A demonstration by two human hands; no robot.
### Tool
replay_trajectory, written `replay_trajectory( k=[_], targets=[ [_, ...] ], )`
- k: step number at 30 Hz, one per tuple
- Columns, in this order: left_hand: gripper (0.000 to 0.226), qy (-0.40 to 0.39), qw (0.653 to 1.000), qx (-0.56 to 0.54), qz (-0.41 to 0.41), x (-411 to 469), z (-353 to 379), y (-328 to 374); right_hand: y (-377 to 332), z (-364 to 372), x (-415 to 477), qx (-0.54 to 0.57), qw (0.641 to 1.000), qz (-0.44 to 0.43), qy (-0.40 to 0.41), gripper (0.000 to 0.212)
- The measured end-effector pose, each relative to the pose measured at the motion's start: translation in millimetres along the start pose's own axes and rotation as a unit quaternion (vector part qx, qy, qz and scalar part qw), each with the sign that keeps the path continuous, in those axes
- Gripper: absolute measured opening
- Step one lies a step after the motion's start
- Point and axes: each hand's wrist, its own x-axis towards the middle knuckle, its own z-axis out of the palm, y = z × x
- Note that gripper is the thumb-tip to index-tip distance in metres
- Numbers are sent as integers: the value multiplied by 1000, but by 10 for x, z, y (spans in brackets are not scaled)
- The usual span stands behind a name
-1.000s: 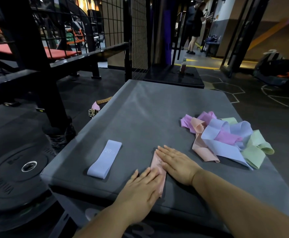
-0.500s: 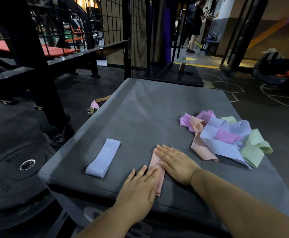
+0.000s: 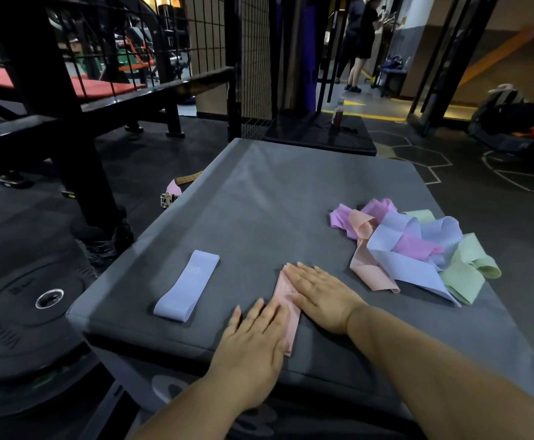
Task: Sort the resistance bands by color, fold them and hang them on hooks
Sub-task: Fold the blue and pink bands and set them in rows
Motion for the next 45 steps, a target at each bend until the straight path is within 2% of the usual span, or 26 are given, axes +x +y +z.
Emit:
replay_trajectory(
  k=[2,3,6,8,30,32,34,37,42,45],
  targets=[
    [87,-7,1000,-6,1,-10,-6,4,1,10,-3,2,1000,0,-3,96],
    [89,-3,1000,-2,1,-10,-9,6,5,12,-2,3,1000,0,0,93],
    [88,3,1000,5,0,-11,-17,19,5,5,-3,4,1000,3,9,62],
    [88,1,1000,1,-2,-18,-21,24,6,1,-2,6,1000,4,5,57],
    [89,-48,998,26,-16,16,24,33,3,41,-1,-3,1000,31,-1,56],
    [83,-58,998,23,-22,18,-5,36,2,46,-4,-4,999,32,3,56],
    [62,-73,997,22,-29,25,-64,34,-1,41,-14,-2,999,31,6,56],
    [55,-83,996,-4,-40,35,-140,51,1,35,-32,32,999,29,18,55],
    [58,-92,992,-55,-60,110,-293,78,67,40,-203,165,981,57,89,50],
    [53,-93,988,-95,-79,113,-366,66,113,-29,-426,183,974,80,106,50]
  ],
)
